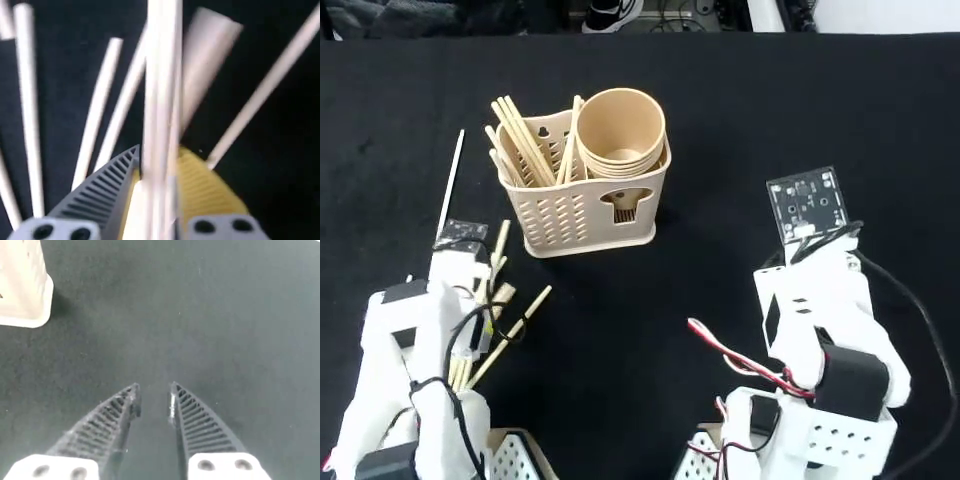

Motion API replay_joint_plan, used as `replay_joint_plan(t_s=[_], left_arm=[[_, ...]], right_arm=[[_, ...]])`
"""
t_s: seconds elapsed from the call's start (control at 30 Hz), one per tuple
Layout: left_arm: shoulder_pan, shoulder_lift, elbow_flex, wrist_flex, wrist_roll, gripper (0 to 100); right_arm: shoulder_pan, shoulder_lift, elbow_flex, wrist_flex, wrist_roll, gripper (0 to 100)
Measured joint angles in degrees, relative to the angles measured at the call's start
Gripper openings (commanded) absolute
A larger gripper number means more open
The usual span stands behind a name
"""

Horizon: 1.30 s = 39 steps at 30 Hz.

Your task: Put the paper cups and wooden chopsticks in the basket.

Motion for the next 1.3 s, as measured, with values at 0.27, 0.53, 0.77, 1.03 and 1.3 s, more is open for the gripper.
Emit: replay_joint_plan(t_s=[0.27, 0.53, 0.77, 1.03, 1.3], left_arm=[[-0.1, 0.0, -1.8, 2.1, -0.2, 3], [-0.3, -6.3, -13.8, 13.7, 1.9, 3], [0.1, -30.9, -14.4, 15.7, 9.1, 3], [0.1, -51.1, -18.5, 16.6, 15.5, 3], [0.1, -57.0, -31.6, 10.5, 22.8, 3]], right_arm=[[0.0, -0.1, 2.1, -0.1, 0.0, 10.3], [0.0, -0.8, 2.4, -0.1, -3.6, 10.3], [0.0, -9.1, 9.1, -1.1, -4.7, 10.3], [0.0, -16.2, 20.4, -6.5, -4.7, 10.3], [-0.1, -16.7, 33.0, -16.1, -4.8, 10.3]])
